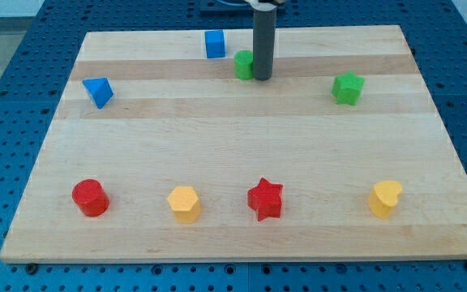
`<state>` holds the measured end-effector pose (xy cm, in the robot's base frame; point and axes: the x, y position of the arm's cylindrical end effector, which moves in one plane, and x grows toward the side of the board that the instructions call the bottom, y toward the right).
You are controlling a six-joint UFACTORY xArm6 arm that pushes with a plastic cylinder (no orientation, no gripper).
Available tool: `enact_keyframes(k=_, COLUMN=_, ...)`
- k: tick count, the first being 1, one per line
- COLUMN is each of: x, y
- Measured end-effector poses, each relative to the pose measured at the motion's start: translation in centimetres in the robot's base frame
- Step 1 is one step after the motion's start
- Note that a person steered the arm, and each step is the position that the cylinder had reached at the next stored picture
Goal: Move arm from green circle
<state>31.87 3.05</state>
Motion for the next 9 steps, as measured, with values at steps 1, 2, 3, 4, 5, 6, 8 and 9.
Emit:
enact_keyframes(k=1, x=3.2, y=0.0)
enact_keyframes(k=2, x=4.1, y=0.0)
enact_keyframes(k=3, x=4.1, y=0.0)
enact_keyframes(k=4, x=4.1, y=-0.1)
enact_keyframes(k=5, x=4.1, y=-0.6)
enact_keyframes(k=6, x=3.9, y=-1.4)
enact_keyframes(k=8, x=3.7, y=-2.5)
enact_keyframes(k=9, x=3.7, y=-2.8)
